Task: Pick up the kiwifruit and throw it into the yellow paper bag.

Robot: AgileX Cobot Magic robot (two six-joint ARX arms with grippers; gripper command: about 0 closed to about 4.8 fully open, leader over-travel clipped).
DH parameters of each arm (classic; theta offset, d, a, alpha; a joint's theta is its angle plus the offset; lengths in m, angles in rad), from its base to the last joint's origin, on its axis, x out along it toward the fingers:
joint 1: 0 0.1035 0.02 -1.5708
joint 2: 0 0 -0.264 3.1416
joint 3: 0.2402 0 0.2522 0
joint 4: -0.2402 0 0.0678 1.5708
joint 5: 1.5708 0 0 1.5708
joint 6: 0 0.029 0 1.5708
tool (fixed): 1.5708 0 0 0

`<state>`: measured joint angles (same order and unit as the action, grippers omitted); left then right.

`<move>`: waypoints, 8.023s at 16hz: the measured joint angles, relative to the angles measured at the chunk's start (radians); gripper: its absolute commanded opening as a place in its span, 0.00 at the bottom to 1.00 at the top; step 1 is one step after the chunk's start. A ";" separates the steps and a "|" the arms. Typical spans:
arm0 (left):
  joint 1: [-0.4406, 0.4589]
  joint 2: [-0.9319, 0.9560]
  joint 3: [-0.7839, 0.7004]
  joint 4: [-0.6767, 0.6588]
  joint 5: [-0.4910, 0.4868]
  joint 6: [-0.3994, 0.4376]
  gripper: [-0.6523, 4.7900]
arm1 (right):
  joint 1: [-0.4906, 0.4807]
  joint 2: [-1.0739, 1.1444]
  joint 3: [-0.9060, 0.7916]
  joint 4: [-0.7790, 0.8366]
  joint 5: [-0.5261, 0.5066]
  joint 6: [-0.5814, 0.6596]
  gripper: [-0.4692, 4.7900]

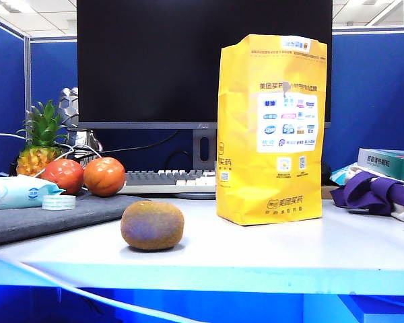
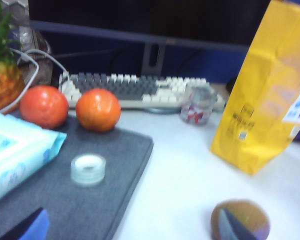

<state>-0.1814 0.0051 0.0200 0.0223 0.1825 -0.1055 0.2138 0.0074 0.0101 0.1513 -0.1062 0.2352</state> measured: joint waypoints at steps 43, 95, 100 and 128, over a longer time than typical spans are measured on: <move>-0.460 1.518 0.864 -0.273 -0.029 0.834 1.00 | 0.316 0.558 0.215 -0.107 -0.509 0.218 1.00; -0.352 1.361 1.660 -0.719 -0.010 0.608 1.00 | 0.153 0.389 0.216 0.282 0.072 -0.073 1.00; -0.306 1.050 1.312 -0.822 -0.041 0.503 1.00 | 0.111 0.368 0.216 0.278 0.056 -0.076 1.00; -0.306 0.280 0.173 0.017 -0.250 0.246 1.00 | 0.118 0.101 0.009 0.040 0.049 -0.076 1.00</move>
<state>-0.4873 0.2855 0.1932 0.0391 -0.0677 0.1402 0.3317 0.1085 0.0189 0.1909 -0.0570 0.1593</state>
